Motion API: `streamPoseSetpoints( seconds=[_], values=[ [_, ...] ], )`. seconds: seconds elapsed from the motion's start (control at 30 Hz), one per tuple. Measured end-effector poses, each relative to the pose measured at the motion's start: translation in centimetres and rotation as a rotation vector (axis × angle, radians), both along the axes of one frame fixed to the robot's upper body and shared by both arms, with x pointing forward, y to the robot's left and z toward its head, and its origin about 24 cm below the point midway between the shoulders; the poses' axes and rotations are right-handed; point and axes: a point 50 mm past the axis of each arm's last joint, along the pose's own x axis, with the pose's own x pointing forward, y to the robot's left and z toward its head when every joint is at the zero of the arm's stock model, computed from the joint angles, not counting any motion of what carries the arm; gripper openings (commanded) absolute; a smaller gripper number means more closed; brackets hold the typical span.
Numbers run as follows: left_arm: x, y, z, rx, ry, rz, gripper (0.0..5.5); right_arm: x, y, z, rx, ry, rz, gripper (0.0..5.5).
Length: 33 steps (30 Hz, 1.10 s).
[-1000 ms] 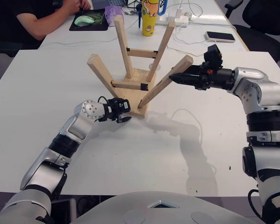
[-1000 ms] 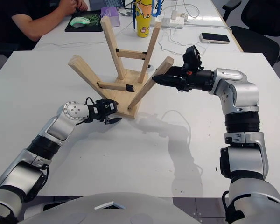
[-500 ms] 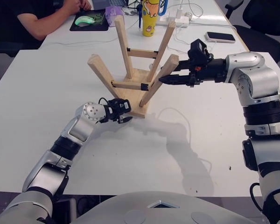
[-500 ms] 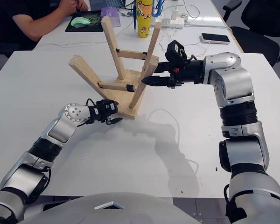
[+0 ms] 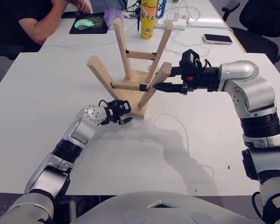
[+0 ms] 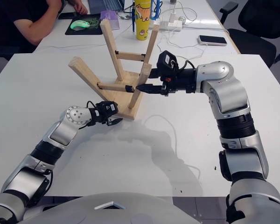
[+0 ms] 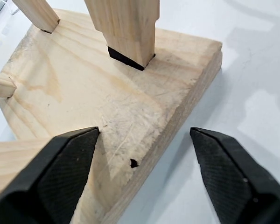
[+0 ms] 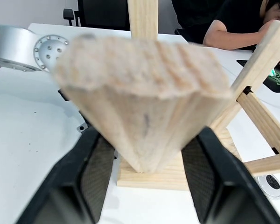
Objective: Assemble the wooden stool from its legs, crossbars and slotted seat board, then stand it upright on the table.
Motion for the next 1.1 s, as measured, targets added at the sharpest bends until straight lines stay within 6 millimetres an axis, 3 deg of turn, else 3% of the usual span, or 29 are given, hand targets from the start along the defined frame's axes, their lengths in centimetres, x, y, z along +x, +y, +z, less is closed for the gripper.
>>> streamPoseSetpoints(
  seconds=[0.2,0.5,1.1],
  values=[
    [0.0,0.0,-0.1,0.002,0.007,0.01,3.61,0.0,0.3,-0.2,-0.001,-0.003,-0.011,2.07],
    [-0.2,0.0,-0.4,0.005,0.019,0.019,3.61,2.0,1.4,-0.5,-0.007,0.04,-0.003,2.07],
    [-0.5,0.1,-0.5,-0.045,0.012,0.039,3.61,2.5,1.9,-1.0,0.015,0.051,0.003,2.07]
  ],
)
